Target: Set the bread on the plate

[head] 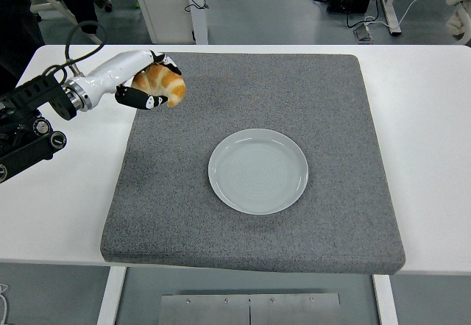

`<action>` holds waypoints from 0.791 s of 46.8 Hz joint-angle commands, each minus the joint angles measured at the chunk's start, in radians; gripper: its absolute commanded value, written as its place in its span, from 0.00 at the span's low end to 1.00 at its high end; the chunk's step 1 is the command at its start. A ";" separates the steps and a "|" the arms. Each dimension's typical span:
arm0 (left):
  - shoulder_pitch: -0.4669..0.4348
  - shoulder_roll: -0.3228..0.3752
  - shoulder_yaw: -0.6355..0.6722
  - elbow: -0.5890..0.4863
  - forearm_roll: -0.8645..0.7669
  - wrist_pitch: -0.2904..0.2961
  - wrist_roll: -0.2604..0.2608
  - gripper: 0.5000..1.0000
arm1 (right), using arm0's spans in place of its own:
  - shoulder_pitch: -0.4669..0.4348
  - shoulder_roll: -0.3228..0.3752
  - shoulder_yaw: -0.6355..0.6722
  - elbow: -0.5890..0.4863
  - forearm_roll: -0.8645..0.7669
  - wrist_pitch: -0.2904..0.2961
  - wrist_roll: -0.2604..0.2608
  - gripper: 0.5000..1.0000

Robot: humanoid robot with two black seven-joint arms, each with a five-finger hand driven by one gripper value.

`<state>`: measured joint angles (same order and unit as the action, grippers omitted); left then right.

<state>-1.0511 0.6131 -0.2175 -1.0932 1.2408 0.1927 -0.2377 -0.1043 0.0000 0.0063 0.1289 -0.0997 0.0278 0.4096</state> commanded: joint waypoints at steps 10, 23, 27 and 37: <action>-0.070 0.040 -0.134 -0.001 0.002 -0.119 0.000 0.02 | 0.000 0.000 0.000 0.000 0.000 0.000 0.000 1.00; -0.124 0.033 -0.172 -0.001 0.003 -0.190 -0.002 0.04 | 0.000 0.000 0.000 0.000 0.000 0.000 0.000 1.00; -0.138 0.017 -0.187 -0.001 0.005 -0.220 -0.006 0.05 | 0.000 0.000 0.000 0.000 0.000 0.000 0.000 1.00; -0.136 -0.038 -0.256 -0.069 0.014 -0.299 -0.005 0.06 | 0.000 0.000 0.000 0.000 0.000 0.000 0.000 1.00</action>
<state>-1.1902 0.5826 -0.4659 -1.1260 1.2532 -0.1006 -0.2455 -0.1043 0.0000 0.0062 0.1289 -0.0997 0.0275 0.4096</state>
